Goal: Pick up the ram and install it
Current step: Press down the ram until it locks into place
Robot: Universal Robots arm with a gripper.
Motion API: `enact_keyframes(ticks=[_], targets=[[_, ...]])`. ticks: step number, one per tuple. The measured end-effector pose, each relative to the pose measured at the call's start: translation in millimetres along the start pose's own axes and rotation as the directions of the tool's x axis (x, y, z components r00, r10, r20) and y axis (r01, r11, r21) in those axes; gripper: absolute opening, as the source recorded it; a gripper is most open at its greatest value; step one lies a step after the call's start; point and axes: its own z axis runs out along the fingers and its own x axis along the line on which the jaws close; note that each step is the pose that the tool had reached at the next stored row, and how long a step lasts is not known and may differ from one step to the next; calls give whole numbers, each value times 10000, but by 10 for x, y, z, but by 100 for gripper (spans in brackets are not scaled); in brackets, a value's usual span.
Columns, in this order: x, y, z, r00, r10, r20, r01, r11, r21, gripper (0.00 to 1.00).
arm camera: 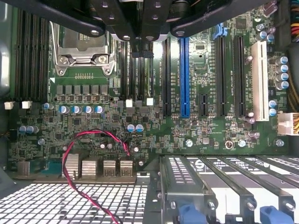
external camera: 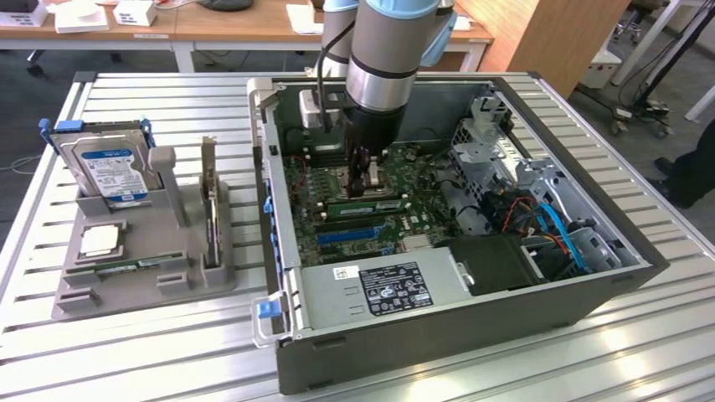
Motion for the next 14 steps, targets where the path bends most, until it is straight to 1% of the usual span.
enact_keyframes(ticks=[8, 14], targets=[[2, 3, 74, 10000, -1, 1, 1, 10000, 0, 10], [4, 4, 78, 10000, 0, 0, 0, 10000, 1, 10]])
